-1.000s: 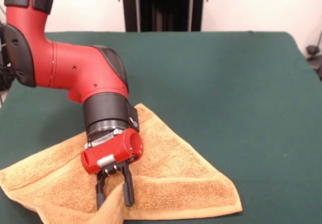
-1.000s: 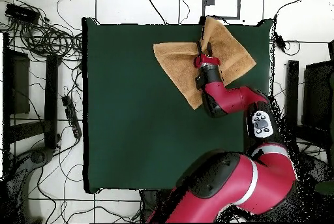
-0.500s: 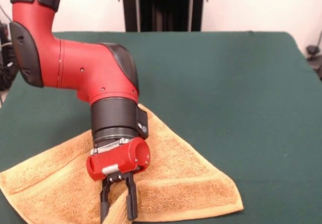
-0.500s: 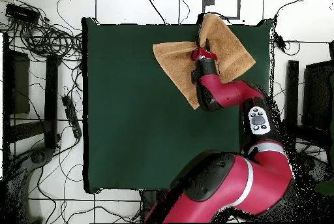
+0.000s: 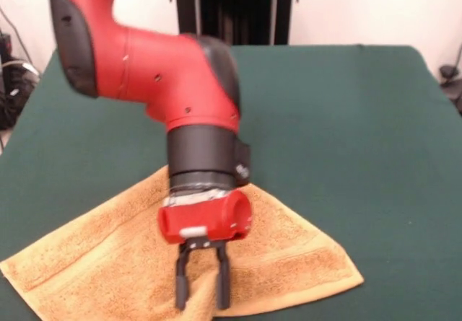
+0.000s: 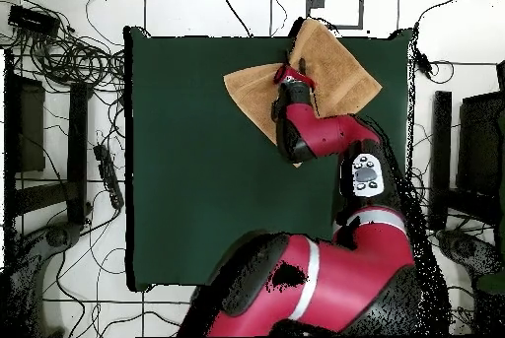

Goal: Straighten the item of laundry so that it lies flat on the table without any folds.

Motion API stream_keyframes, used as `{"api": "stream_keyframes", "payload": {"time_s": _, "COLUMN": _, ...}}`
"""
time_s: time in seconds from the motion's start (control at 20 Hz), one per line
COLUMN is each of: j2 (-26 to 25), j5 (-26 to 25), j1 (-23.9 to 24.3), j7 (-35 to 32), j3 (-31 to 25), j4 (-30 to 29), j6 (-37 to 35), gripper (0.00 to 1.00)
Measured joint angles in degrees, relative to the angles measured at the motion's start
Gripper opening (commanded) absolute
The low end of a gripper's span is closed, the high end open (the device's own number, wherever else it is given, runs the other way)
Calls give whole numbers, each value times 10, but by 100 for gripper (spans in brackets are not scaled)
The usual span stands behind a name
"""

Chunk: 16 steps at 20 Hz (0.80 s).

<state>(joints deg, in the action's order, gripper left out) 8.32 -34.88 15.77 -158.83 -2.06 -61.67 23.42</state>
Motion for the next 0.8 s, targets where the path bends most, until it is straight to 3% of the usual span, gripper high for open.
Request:
{"api": "stream_keyframes", "payload": {"time_s": 0.35, "j2": 51, "j5": 25, "j1": -40, "j7": 0, "j3": 22, "j4": -49, "j6": -20, "gripper": 100}}
{"api": "stream_keyframes", "payload": {"time_s": 0.8, "j2": 87, "j5": 31, "j1": -25, "j7": 0, "j3": 21, "j4": -76, "j6": -49, "gripper": 100}}
